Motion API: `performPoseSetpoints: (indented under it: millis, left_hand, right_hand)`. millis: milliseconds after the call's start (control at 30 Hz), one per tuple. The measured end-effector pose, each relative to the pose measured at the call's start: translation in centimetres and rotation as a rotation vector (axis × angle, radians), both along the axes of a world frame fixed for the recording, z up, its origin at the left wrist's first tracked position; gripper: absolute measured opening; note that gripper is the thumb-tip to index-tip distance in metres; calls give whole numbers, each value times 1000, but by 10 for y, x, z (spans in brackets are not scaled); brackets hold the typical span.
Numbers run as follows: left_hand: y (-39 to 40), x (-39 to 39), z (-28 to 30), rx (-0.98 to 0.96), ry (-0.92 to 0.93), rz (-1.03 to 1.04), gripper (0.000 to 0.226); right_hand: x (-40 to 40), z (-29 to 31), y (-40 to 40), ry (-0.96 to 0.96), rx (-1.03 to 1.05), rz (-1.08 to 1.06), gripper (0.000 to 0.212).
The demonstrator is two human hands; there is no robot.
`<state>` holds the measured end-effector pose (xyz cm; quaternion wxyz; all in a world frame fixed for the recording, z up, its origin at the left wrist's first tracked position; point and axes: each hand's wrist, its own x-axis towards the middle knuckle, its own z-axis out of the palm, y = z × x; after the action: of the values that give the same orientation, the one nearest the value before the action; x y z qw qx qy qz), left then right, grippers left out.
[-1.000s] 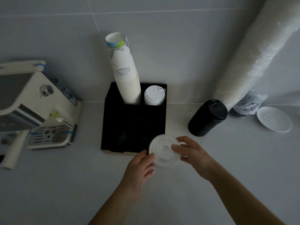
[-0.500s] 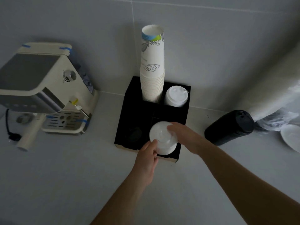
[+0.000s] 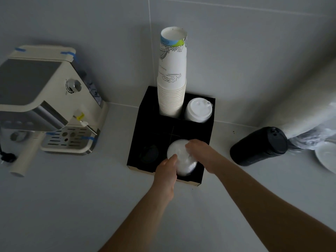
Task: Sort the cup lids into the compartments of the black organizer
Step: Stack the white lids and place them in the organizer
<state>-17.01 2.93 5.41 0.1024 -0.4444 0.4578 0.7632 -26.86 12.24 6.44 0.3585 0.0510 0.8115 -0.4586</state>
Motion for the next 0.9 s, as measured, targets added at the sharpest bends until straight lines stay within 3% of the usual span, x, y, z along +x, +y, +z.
performPoseSetpoints:
  millis: [100,233,333,500,633,767,900]
  left_hand:
    - [1,-5,1,29,-16,17,8]
    - [1,-5,-5,-23,-17,-21,5]
    - [3,-4,-11,-83,-12,-72,16]
    - [5,-5,-14,-177,4,-122,18]
    - [6,-7,-11,-205,10,-132,17]
    - [7,-12,-11,-209,7,-138,16]
    - [8,-20,-13,-215,-16,-152,28]
  right_hand:
    - [4,-1,1,51,115,84,49]
    - [9,2,2,178,232,200,49]
    - [11,4,5,297,349,313,43]
    - [12,11,13,415,405,417,56]
    - [15,14,23,431,351,399,59]
    - [18,11,39,465,245,202,50]
    - [28,8,53,643,239,129,42]
